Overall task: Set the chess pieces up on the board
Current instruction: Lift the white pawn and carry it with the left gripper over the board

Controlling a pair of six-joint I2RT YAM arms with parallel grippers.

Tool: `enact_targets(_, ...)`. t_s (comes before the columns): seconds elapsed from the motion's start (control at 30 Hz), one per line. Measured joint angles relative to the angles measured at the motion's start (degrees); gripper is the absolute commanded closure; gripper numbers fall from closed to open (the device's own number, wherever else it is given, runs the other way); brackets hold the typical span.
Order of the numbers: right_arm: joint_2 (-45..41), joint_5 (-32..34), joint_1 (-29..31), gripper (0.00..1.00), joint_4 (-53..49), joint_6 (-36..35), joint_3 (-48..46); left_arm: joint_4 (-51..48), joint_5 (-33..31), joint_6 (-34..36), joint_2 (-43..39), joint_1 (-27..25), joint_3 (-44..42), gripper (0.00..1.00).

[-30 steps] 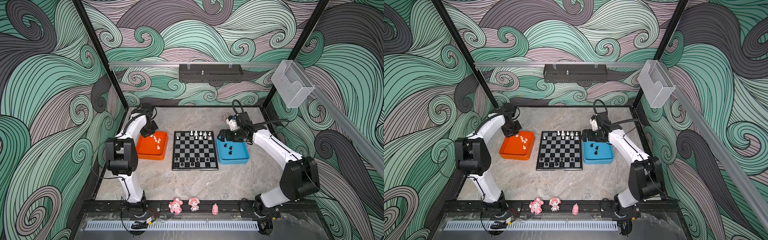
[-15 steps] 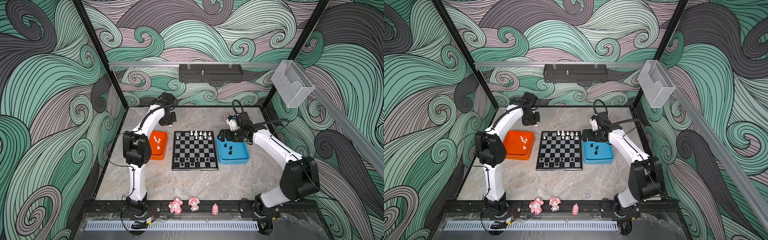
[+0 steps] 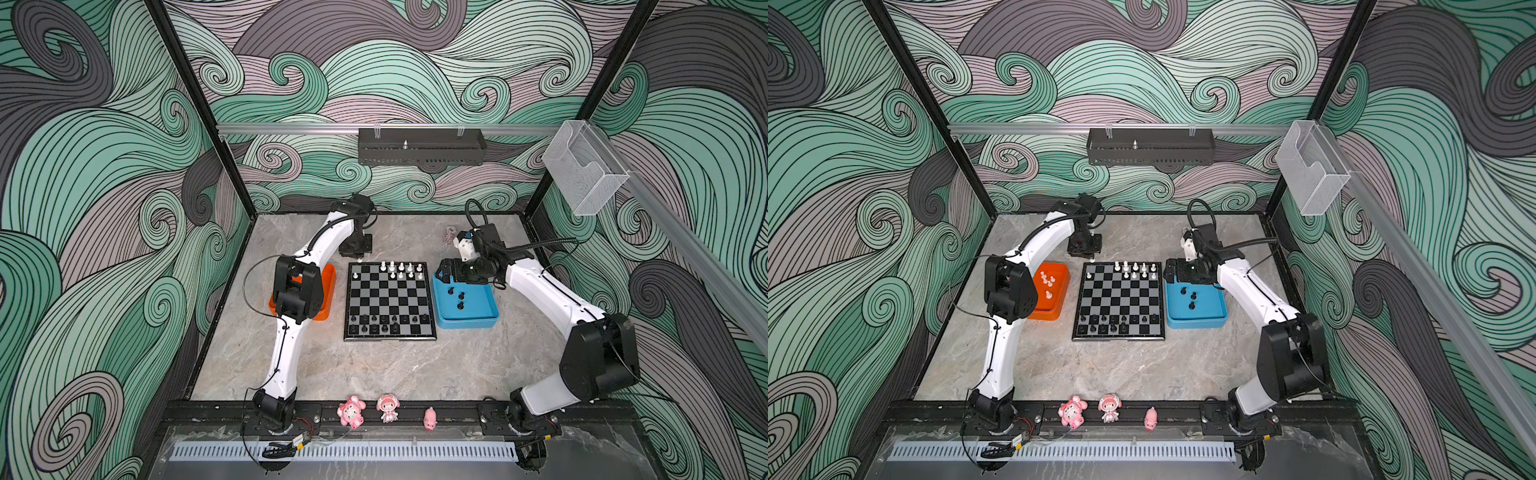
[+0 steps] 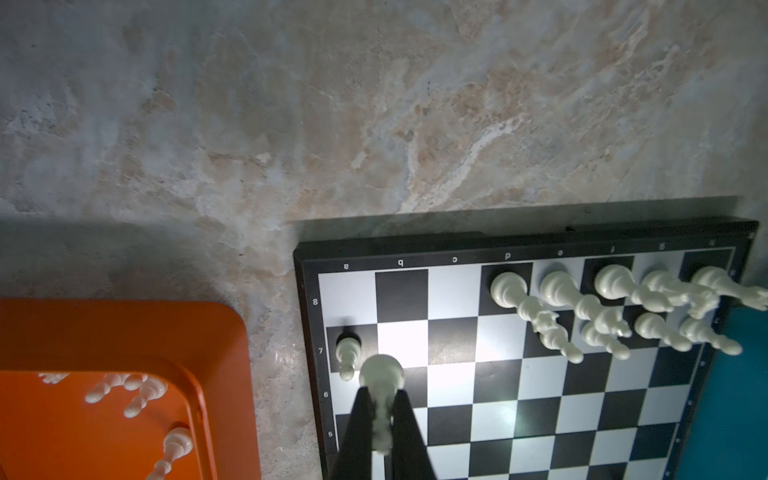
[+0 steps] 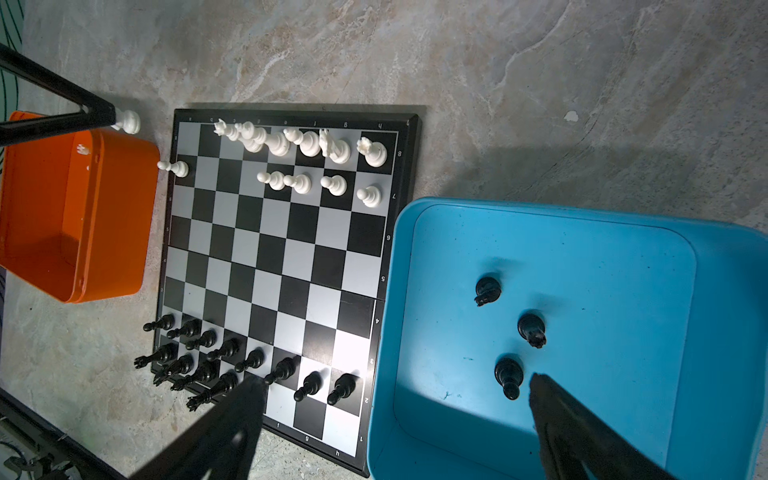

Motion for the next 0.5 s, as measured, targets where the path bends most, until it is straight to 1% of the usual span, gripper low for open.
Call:
enact_targets(0.23,0.04,0.0,-0.31,0.01,0.0,-0.17,0.0,-0.76,0.79,0.76,3.69,-0.31,2.58,0.96)
enact_targets(0.5,0.44,-0.04,-0.66,0.01,0.02,-0.66,0.0,-0.83,1.75,0.81,5.86,-0.44,4.09,0.96)
